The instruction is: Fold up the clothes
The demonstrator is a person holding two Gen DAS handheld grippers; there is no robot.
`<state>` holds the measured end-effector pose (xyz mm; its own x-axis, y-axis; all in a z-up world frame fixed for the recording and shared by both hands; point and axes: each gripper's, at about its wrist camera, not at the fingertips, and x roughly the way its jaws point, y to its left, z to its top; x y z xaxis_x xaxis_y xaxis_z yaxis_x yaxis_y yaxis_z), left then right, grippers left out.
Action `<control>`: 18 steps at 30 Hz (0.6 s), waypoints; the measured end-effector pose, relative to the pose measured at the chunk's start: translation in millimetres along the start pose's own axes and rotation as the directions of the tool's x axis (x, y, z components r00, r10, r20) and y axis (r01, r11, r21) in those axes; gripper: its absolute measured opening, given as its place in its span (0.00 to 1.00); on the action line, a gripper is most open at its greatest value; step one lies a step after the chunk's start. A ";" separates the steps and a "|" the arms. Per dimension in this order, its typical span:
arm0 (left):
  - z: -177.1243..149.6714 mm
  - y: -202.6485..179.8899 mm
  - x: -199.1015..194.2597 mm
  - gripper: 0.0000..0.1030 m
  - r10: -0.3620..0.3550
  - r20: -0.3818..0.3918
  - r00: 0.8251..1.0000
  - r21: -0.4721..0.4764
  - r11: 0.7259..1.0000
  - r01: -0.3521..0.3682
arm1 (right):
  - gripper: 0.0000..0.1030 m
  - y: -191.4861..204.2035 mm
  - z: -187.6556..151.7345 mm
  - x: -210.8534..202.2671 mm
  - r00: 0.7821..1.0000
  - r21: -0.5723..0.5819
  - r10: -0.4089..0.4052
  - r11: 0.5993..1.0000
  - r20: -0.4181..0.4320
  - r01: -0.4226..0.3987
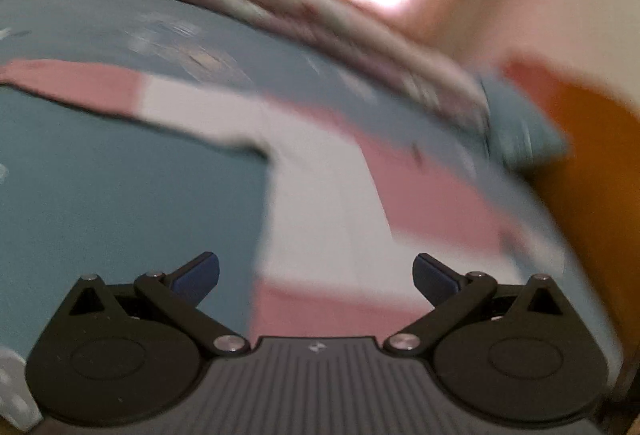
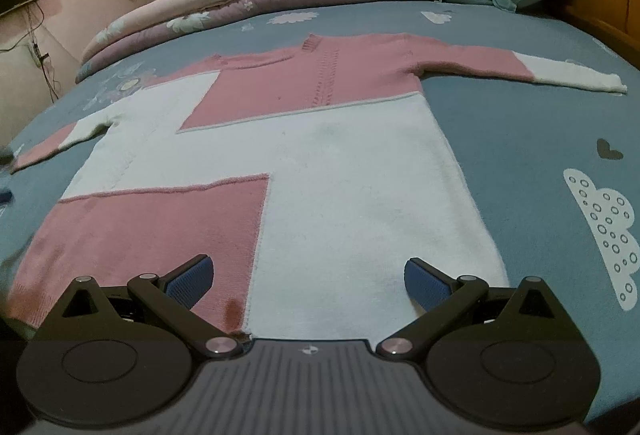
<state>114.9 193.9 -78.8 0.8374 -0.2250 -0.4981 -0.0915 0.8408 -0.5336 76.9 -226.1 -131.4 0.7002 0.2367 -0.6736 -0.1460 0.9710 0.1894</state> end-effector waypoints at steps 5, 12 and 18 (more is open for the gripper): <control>63.4 102.0 -4.4 0.97 0.082 0.114 0.990 -0.345 0.938 -0.038 | 1.00 -4.7 4.3 -7.6 0.997 0.055 0.025 0.998 0.072 -0.029; 88.1 200.6 8.8 0.60 0.205 0.257 0.944 -0.623 0.782 -0.001 | 1.00 -15.8 12.0 -4.7 0.991 0.161 0.003 0.987 0.135 -0.025; 96.3 235.6 35.4 0.59 0.291 0.236 0.927 -0.678 0.733 -0.058 | 1.00 -17.1 13.9 -2.7 0.983 0.175 -0.008 0.984 0.183 -0.024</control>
<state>174.9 431.5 -156.3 0.8769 0.1524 -0.4559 -0.4806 0.2958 -0.8255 87.2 -243.8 -122.9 0.8174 0.2182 -0.5332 -0.0382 0.9440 0.3277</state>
